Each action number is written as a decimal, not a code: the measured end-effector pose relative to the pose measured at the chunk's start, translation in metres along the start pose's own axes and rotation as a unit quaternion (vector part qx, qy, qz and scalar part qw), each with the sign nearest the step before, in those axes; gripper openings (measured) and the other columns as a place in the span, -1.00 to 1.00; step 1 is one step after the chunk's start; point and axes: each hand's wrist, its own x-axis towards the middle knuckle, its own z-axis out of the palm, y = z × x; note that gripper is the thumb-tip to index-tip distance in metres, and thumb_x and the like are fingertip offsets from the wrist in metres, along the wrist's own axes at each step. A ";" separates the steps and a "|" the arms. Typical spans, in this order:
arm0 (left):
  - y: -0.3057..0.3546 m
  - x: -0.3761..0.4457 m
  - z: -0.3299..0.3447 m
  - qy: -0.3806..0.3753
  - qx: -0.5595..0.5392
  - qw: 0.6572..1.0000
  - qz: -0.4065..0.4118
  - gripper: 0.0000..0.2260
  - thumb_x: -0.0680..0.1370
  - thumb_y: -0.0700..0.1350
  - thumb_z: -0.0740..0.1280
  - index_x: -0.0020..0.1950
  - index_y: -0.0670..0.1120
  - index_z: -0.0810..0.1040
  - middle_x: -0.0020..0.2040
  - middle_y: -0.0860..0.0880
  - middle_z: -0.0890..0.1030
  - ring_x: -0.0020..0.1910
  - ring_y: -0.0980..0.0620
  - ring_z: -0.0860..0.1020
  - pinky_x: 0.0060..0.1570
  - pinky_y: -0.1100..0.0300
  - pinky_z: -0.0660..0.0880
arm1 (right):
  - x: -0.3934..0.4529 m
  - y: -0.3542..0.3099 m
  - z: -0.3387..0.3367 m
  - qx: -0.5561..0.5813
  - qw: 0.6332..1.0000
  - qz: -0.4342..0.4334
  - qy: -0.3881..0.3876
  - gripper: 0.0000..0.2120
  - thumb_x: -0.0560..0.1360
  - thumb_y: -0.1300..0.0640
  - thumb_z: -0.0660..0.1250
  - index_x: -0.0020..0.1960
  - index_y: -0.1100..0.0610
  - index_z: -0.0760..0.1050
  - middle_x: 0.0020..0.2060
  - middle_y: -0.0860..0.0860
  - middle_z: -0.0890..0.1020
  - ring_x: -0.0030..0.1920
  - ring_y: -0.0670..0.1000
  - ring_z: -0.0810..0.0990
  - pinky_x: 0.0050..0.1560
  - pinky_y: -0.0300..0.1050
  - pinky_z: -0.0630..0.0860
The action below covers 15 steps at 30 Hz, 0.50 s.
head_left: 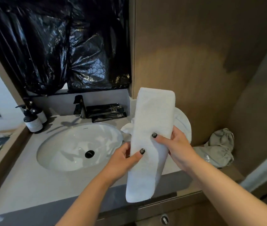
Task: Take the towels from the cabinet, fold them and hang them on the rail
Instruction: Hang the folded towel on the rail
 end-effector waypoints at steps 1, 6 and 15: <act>0.012 -0.002 0.008 -0.014 0.001 1.000 0.020 -0.58 0.47 0.09 0.44 0.29 0.02 0.50 0.13 0.11 0.68 0.13 0.11 0.64 0.09 0.17 0.58 | -0.004 -0.014 -0.004 -0.006 1.000 -0.019 -0.002 -0.51 0.35 0.19 0.54 0.25 0.10 0.52 0.13 0.01 0.68 0.17 0.05 0.64 0.19 0.05 0.56; 0.069 -0.007 0.056 -0.075 0.008 0.991 0.111 -0.78 0.61 -0.02 0.25 0.25 0.12 0.48 0.10 0.22 0.67 0.11 0.19 0.63 -0.03 0.34 0.54 | -0.030 -0.085 -0.027 -0.061 0.990 -0.130 0.007 -0.58 0.40 0.23 0.44 0.25 0.10 0.50 0.12 -0.01 0.68 0.16 -0.01 0.64 0.10 -0.13 0.59; 0.151 0.001 0.139 -0.111 -0.027 0.978 0.172 -0.61 0.39 0.08 0.39 0.15 -0.06 0.55 0.00 0.08 0.72 -0.01 0.07 0.69 -0.10 0.23 0.59 | -0.062 -0.222 -0.089 -0.120 0.956 -0.260 0.062 -0.61 0.50 0.23 0.41 0.31 0.14 0.46 0.15 0.08 0.64 0.13 0.07 0.66 0.13 0.07 0.61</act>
